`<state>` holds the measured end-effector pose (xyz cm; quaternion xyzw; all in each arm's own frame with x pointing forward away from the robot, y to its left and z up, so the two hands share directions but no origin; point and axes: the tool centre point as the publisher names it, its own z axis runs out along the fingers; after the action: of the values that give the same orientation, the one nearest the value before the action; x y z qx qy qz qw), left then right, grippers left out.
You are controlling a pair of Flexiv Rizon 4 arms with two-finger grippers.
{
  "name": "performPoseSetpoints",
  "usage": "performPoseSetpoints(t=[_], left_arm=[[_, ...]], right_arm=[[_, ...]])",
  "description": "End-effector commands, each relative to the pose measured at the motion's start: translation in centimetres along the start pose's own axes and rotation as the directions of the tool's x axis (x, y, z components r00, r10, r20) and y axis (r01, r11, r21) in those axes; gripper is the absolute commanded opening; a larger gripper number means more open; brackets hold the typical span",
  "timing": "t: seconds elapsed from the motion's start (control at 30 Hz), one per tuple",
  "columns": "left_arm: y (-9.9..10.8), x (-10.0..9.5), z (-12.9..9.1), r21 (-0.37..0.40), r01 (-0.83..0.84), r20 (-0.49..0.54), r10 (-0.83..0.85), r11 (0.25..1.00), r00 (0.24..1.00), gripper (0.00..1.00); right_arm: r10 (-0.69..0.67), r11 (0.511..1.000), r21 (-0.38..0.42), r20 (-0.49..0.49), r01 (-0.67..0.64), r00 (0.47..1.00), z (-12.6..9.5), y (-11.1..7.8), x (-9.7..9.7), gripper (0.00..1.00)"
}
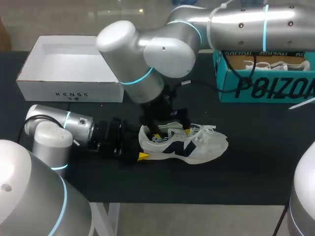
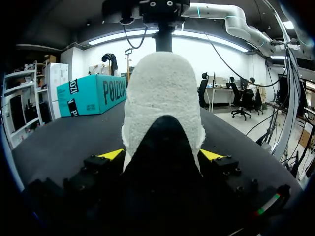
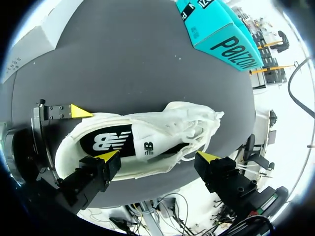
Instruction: Take the shoe out of the shoebox, open the shoe tongue, remove and reinsert the insole, then place the shoe into the shoebox
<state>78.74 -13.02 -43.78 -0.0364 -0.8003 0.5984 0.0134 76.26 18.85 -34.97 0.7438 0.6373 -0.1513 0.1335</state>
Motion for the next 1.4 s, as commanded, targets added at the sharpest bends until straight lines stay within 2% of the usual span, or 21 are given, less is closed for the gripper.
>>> performPoseSetpoints(t=[0.03, 0.4, 0.47, 0.77, 0.87, 0.9, 1.0, 1.03, 1.1, 1.2, 1.33, 1.4], left_arm=[[0.5, 0.0, 0.1, -0.003, -0.001, 0.001, 0.001, 1.0, 1.0, 0.0], [0.5, 0.0, 0.1, -0.003, -0.001, 0.001, 0.001, 1.0, 1.0, 0.0], [0.5, 0.0, 0.1, -0.003, -0.001, 0.001, 0.001, 1.0, 1.0, 0.0], [0.5, 0.0, 0.1, -0.003, -0.001, 0.001, 0.001, 1.0, 1.0, 0.0], [0.5, 0.0, 0.1, -0.003, -0.001, 0.001, 0.001, 1.0, 1.0, 0.0], [0.5, 0.0, 0.1, -0.003, -0.001, 0.001, 0.001, 1.0, 1.0, 0.0], [0.5, 0.0, 0.1, -0.003, -0.001, 0.001, 0.001, 1.0, 1.0, 0.0], [0.5, 0.0, 0.1, -0.003, -0.001, 0.001, 0.001, 1.0, 1.0, 0.0], [0.5, 0.0, 0.1, -0.003, -0.001, 0.001, 0.001, 1.0, 1.0, 0.0], [0.5, 0.0, 0.1, -0.003, -0.001, 0.001, 0.001, 1.0, 1.0, 0.0], [0.5, 0.0, 0.1, -0.003, -0.001, 0.001, 0.001, 1.0, 1.0, 0.0], [0.5, 0.0, 0.1, -0.003, -0.001, 0.001, 0.001, 1.0, 1.0, 0.0]], right_arm=[[0.215, 0.976, -0.027, 0.025, -0.214, 0.976, 0.8, -0.2, 0.0, 1.0], [0.222, 0.975, -0.023, 0.029, -0.222, 0.975, 3.4, 0.2, -1.1, 1.0], [0.237, 0.971, -0.038, 0.003, -0.237, 0.971, 3.4, 0.1, -1.6, 1.0], [0.271, 0.961, -0.049, -0.006, -0.271, 0.963, 2.9, -0.3, -3.5, 0.98], [0.281, 0.958, -0.052, -0.014, -0.281, 0.96, 2.7, -0.4, -4.0, 0.54], [0.281, 0.958, -0.053, -0.016, -0.282, 0.959, 2.7, -0.4, -4.1, 0.47], [0.29, 0.955, -0.054, -0.017, -0.29, 0.957, 2.6, -0.3, -4.5, 0.19], [0.293, 0.955, -0.053, -0.017, -0.293, 0.956, 2.5, -0.3, -4.6, 0.13], [0.307, 0.95, -0.055, -0.027, -0.309, 0.951, 2.5, -0.3, -5.0, 0.06], [0.327, 0.943, -0.055, -0.047, -0.329, 0.944, 2.5, -0.4, -5.7, 0.09], [0.339, 0.938, -0.059, -0.057, -0.342, 0.939, 2.3, -0.4, -6.1, 0.07], [0.34, 0.937, -0.062, -0.06, -0.344, 0.938, 2.2, -0.1, -6.2, 0.04]])
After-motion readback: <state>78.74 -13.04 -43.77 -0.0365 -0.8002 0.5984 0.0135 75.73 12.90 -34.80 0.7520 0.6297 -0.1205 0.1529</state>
